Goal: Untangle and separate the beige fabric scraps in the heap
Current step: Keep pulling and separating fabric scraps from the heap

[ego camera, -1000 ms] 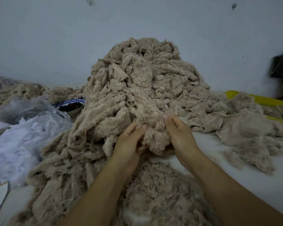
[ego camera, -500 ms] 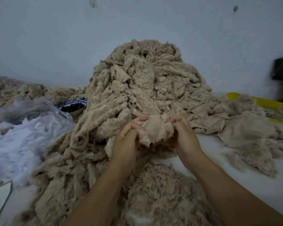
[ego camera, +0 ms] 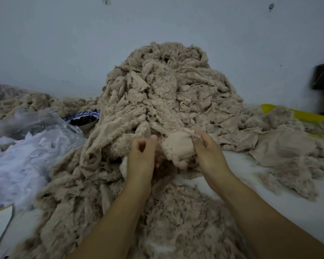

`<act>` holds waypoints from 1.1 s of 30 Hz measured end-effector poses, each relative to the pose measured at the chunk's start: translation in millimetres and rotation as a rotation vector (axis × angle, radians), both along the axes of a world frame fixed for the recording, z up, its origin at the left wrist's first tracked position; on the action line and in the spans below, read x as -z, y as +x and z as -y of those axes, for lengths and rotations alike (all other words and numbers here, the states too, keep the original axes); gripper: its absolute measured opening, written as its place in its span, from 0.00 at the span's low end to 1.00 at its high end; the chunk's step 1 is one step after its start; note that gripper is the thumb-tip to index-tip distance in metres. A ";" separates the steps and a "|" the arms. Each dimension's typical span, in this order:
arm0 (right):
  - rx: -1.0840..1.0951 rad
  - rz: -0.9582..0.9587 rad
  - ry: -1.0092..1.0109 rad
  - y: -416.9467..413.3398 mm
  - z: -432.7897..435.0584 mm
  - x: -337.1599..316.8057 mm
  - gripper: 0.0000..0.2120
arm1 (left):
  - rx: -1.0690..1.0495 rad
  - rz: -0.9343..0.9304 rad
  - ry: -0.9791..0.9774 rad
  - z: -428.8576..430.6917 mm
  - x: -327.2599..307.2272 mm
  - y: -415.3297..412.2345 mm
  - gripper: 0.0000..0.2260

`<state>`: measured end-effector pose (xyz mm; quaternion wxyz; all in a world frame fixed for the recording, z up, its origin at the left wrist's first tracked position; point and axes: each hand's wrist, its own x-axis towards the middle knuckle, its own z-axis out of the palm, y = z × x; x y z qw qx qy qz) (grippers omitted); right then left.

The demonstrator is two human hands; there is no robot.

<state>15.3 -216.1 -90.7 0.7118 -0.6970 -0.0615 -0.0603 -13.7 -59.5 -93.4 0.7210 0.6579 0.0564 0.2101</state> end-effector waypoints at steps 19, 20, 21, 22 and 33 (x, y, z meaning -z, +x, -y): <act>0.000 -0.129 0.093 1.3 -0.8 0.0 0.16 | 0.471 -0.204 -0.667 12.8 -10.0 -5.7 0.10; -0.016 -0.129 0.107 1.2 0.0 -0.7 0.17 | 0.499 -0.206 -0.659 12.9 -10.1 -6.3 0.10; -0.037 -0.119 0.112 0.9 0.7 -0.8 0.17 | 0.530 -0.208 -0.621 11.8 -9.9 -7.2 0.11; -0.056 -0.107 0.106 0.7 0.9 -0.4 0.18 | 0.558 -0.211 -0.562 10.7 -9.1 -8.0 0.11; -0.170 0.102 -0.347 -13.9 -8.8 -0.9 0.17 | 0.446 -0.199 -0.590 5.3 -9.7 -6.0 0.16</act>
